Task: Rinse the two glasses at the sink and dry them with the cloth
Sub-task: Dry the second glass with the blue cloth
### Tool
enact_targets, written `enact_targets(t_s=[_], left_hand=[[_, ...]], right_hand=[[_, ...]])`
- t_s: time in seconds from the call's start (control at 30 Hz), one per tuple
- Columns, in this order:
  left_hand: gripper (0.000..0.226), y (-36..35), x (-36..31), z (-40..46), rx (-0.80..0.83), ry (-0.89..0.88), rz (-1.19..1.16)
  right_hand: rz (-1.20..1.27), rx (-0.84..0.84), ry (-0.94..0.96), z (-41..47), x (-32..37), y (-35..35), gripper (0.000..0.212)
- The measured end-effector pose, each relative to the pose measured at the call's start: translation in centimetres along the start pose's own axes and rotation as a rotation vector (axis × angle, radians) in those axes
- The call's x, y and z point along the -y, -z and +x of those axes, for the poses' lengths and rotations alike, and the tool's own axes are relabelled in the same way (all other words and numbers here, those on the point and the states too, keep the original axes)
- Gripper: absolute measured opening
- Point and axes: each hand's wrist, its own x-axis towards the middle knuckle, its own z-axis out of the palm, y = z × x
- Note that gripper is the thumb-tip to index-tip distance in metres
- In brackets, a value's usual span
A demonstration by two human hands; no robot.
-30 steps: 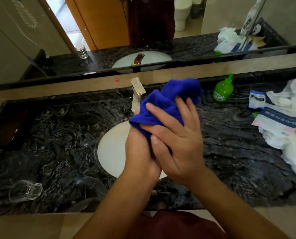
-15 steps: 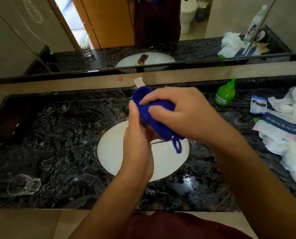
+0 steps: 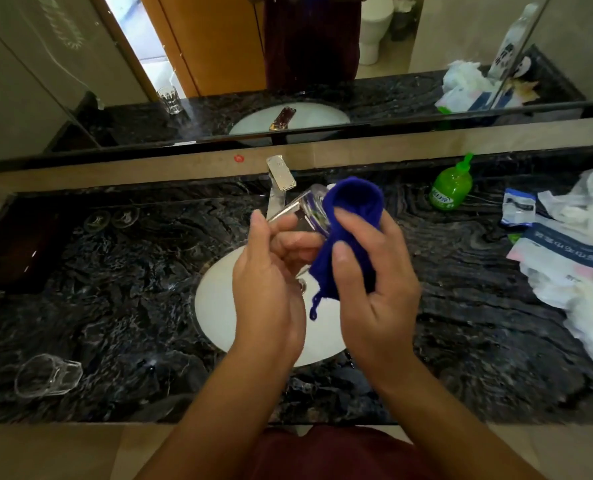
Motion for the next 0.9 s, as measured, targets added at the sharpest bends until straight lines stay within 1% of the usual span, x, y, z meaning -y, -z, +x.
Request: enact_targets(t_s=[0.07, 0.13, 0.23, 0.33, 0.37, 0.43, 0.5, 0.53, 0.6, 0.67, 0.77, 0.83, 0.87, 0.9], left_hand=[[0.042, -0.2, 0.4, -1.0, -0.004, -0.050, 0.110], [0.041, -0.2, 0.6, -1.7, 0.022, -0.084, 0.168], [0.043, 0.0, 0.2, -1.7, 0.099, -0.114, 0.263], [0.046, 0.1, -0.1, -1.2, 0.223, -0.062, 0.246], [0.045, 0.1, -0.1, -1.0, 0.249, -0.043, 0.236], [0.038, 0.3, -0.1, -0.4, 0.277, -0.020, 0.252], [0.036, 0.9, 0.0, 0.3, 0.317, -0.022, 0.341], [0.037, 1.2, 0.1, 0.7, 0.348, -0.035, 0.421], [0.046, 1.6, 0.3, 1.2, 0.420, -0.066, 0.584], [0.056, 1.6, 0.3, 1.6, 0.457, -0.096, 0.714], [0.059, 1.4, 0.0, 2.0, 0.476, -0.150, 0.862], [0.057, 1.5, 0.2, 2.2, 0.484, -0.162, 0.939], [0.059, 1.7, 0.6, 2.3, 0.469, -0.182, 0.977], [0.062, 1.9, 1.0, 2.5, 0.438, -0.208, 1.015]], right_hand=[[0.065, 0.015, -0.035, 0.1, 0.2, 0.4, 0.032], [0.169, 0.047, -0.101, 1.1, 0.6, 1.2, 0.029], [0.317, 0.147, -0.351, 3.5, 1.2, 2.7, 0.025], [0.461, 0.293, -0.645, 4.6, 1.0, 3.2, 0.031], [0.505, 0.321, -0.706, 4.6, 0.8, 3.3, 0.032], [0.575, 0.338, -0.770, 4.4, 0.0, 3.2, 0.029], [0.671, 0.353, -0.823, 3.9, -0.9, 3.2, 0.024], [0.709, 0.361, -0.847, 3.6, -1.4, 3.3, 0.022], [0.775, 0.384, -0.884, 2.8, -2.1, 3.2, 0.023], [0.763, 0.443, -0.873, 2.1, -2.3, 3.0, 0.027], [0.554, 0.512, -0.821, 1.0, -2.4, 2.9, 0.037], [0.431, 0.522, -0.779, 0.4, -2.4, 3.0, 0.050], [0.363, 0.520, -0.736, 0.2, -2.3, 3.0, 0.054], [0.293, 0.512, -0.674, 0.0, -2.0, 3.0, 0.055]])
